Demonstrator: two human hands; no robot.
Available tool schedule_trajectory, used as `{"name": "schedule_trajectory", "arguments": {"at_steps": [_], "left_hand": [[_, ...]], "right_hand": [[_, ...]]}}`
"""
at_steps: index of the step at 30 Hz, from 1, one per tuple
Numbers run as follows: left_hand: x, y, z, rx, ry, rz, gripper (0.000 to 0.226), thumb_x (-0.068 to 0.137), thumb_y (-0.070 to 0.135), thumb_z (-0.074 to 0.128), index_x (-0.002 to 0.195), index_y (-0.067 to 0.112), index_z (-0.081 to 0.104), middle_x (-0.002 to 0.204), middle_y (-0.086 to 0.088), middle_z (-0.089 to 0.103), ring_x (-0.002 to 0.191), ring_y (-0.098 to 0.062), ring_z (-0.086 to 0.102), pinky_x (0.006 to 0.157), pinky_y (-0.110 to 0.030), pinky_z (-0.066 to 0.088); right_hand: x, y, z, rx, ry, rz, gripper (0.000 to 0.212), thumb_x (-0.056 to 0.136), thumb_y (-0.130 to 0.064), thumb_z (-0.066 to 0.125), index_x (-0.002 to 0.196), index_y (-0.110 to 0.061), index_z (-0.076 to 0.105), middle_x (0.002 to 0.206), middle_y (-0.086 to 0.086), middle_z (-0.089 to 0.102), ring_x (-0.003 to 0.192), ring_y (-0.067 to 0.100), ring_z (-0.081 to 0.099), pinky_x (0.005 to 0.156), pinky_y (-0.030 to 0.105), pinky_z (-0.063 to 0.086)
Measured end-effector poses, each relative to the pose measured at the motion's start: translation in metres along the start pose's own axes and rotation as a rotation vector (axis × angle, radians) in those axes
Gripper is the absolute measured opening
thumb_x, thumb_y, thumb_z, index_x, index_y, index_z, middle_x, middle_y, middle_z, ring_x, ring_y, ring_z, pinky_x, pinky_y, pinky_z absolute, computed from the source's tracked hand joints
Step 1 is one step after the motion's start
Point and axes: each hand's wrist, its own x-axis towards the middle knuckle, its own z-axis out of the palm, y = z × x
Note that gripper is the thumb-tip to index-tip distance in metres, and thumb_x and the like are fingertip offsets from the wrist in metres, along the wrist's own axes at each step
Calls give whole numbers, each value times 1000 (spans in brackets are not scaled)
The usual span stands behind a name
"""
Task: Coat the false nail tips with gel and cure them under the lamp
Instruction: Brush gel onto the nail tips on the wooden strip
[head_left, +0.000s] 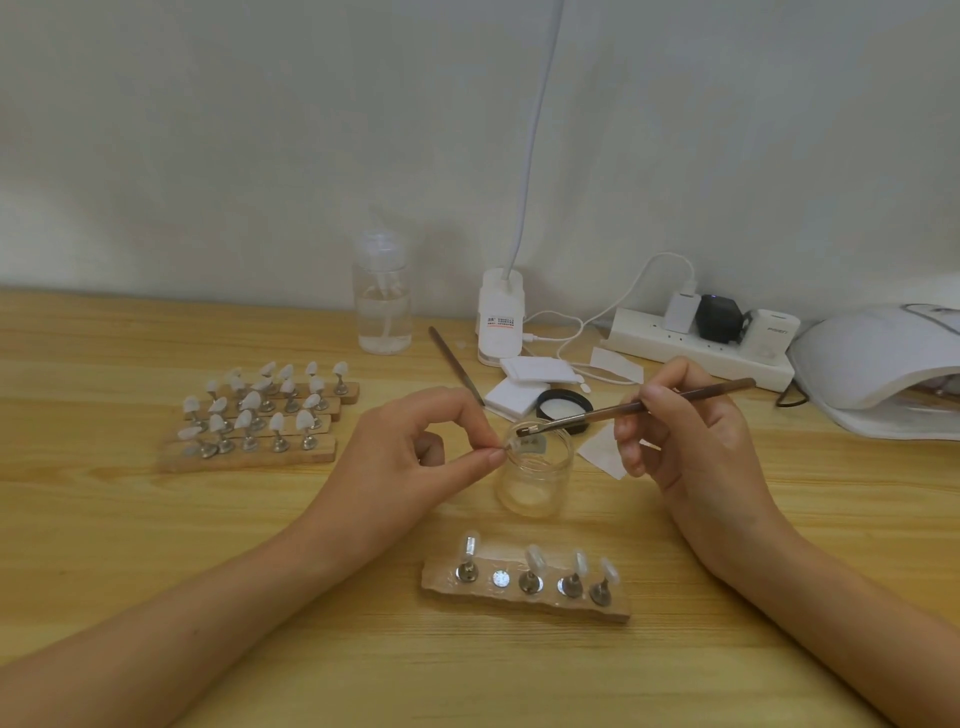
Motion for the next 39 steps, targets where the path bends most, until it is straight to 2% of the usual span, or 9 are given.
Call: {"name": "schedule_trajectory", "arguments": {"at_steps": [2, 5, 9, 18, 22, 25, 28, 32, 39], "left_hand": [[0, 0, 0, -2, 3, -11, 12, 81, 20, 78, 76, 23, 67, 67, 7, 63, 44, -6, 31, 49, -13, 31], [0, 0, 0, 3, 4, -14, 11, 82, 19, 77, 77, 21, 68, 53, 20, 53, 43, -4, 30, 48, -10, 29], [0, 0, 0, -2, 4, -28, 12, 82, 19, 77, 76, 22, 68, 44, 20, 44, 42, -4, 29, 48, -10, 28], [1, 1, -1, -29, -4, -63, 11, 81, 20, 79, 76, 22, 69, 64, 21, 63, 43, -3, 32, 47, -11, 30], [1, 0, -1, -20, -9, -64, 12, 81, 19, 78, 75, 23, 69, 64, 22, 63, 43, -2, 33, 47, -10, 31], [1, 0, -1, -33, -14, -66, 12, 81, 20, 79, 75, 25, 69, 69, 18, 66, 43, -3, 34, 47, -11, 31], [1, 0, -2, -34, -16, -71, 11, 80, 23, 79, 77, 25, 69, 77, 0, 69, 45, -4, 34, 48, -15, 32], [1, -2, -1, -31, -13, -73, 11, 81, 25, 80, 78, 25, 69, 65, -14, 59, 46, -9, 32, 48, -18, 29], [1, -3, -1, -28, -9, -78, 11, 81, 24, 79, 77, 26, 69, 49, 6, 44, 44, -7, 30, 48, -15, 28]], "right_hand": [[0, -1, 1, 29, -42, -18, 21, 95, -17, 56, 74, -19, 58, 64, 5, 61, 54, 14, 56, 48, 22, 47], [0, 0, 2, -23, -40, -8, 26, 97, -16, 54, 72, -21, 59, 64, 6, 61, 54, 15, 57, 48, 23, 47], [0, -1, 1, -7, 17, -8, 26, 97, -11, 52, 73, -19, 57, 64, 4, 61, 54, 14, 55, 47, 22, 46], [-1, -1, 1, -19, 14, -13, 31, 99, -8, 49, 71, -19, 58, 62, 4, 61, 52, 13, 55, 46, 21, 46], [0, -1, 3, 36, -51, -35, 22, 90, -18, 53, 70, -23, 61, 64, 4, 61, 53, 13, 56, 47, 21, 46], [-1, -1, 2, -12, -54, -23, 20, 91, -18, 57, 71, -23, 61, 64, 6, 61, 55, 15, 57, 48, 23, 47], [-1, 1, 1, -41, -10, -14, 20, 96, -11, 54, 76, -15, 56, 63, 5, 61, 53, 16, 57, 47, 23, 47], [0, 2, 0, -51, 24, -5, 26, 99, -5, 47, 75, -13, 54, 61, 7, 60, 50, 15, 54, 45, 22, 45], [0, 1, 0, -28, -2, -28, 32, 98, -11, 51, 69, -23, 58, 61, 5, 59, 50, 13, 52, 44, 20, 43]]}}
